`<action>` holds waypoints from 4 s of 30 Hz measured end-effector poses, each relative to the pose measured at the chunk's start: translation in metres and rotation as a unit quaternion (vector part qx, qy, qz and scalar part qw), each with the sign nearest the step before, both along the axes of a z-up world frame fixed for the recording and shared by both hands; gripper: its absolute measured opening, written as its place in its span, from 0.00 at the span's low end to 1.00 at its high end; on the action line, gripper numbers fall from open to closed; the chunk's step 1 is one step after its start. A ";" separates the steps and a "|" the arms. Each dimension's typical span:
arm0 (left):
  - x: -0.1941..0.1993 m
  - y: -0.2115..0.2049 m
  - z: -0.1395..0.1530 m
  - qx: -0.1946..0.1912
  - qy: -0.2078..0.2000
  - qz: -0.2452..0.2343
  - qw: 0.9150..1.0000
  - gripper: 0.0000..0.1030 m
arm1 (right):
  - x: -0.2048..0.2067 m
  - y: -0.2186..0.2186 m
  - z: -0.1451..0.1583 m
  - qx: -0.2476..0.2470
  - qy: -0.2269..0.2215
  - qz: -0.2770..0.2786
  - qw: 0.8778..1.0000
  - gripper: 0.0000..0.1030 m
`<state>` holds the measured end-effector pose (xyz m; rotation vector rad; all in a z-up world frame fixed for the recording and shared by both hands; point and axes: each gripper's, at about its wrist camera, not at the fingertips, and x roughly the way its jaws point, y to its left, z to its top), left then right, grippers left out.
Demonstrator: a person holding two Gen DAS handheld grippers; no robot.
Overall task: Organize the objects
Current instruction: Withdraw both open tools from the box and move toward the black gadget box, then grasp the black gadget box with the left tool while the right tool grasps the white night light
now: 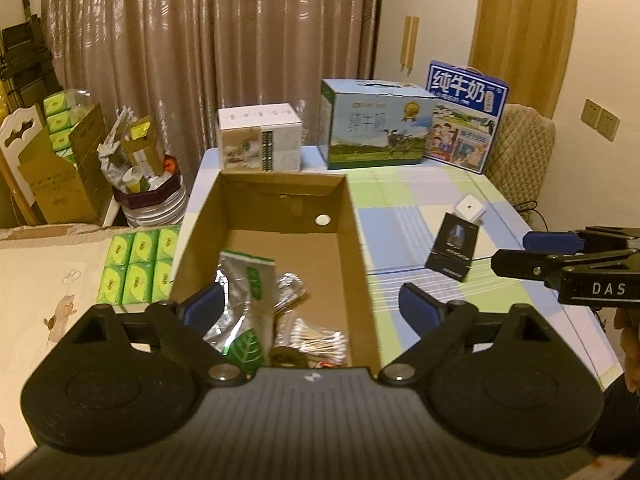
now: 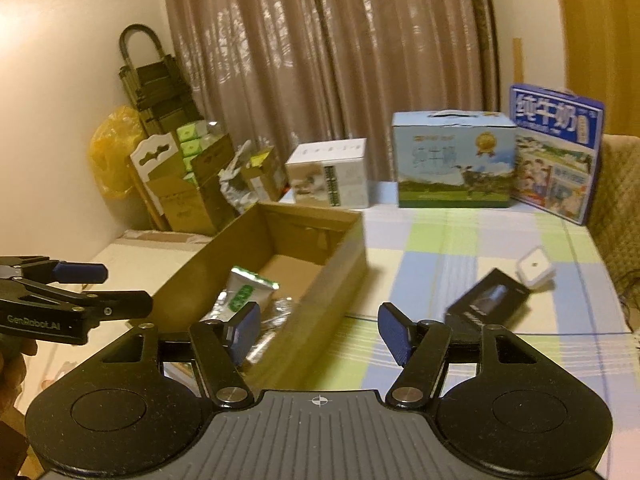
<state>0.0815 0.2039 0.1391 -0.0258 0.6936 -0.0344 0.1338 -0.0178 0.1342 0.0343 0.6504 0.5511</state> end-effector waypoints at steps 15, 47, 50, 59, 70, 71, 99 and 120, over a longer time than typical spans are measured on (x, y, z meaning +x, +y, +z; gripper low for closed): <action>0.004 -0.084 0.002 0.010 -0.014 -0.046 0.999 0.99 | -0.019 -0.135 -0.026 0.006 0.030 -0.111 0.993 0.63; 0.195 -0.227 -0.145 0.006 0.064 -0.129 0.989 0.99 | 0.105 -0.239 -0.148 -0.045 0.045 -0.227 0.972 0.63; 0.222 -0.231 -0.157 0.011 0.072 -0.138 0.988 0.99 | 0.125 -0.236 -0.156 -0.054 0.046 -0.217 0.973 0.63; 0.292 -0.251 -0.196 0.030 0.120 -0.177 0.976 0.93 | 0.167 -0.241 -0.175 -0.088 0.048 -0.210 0.973 0.63; 0.320 -0.262 -0.215 0.045 0.146 -0.193 0.969 0.76 | 0.181 -0.249 -0.185 -0.101 0.050 -0.217 0.970 0.63; 0.320 -0.261 -0.215 0.045 0.147 -0.190 0.970 0.76 | 0.180 -0.248 -0.184 -0.099 0.048 -0.216 0.970 0.63; 0.301 -0.173 -0.189 -0.041 0.089 -0.069 0.993 0.75 | 0.255 -0.160 -0.198 -0.227 -0.082 -0.044 0.969 0.79; 0.300 -0.174 -0.193 -0.051 0.092 -0.079 0.991 0.75 | 0.290 -0.142 -0.224 -0.291 -0.080 -0.051 0.952 0.60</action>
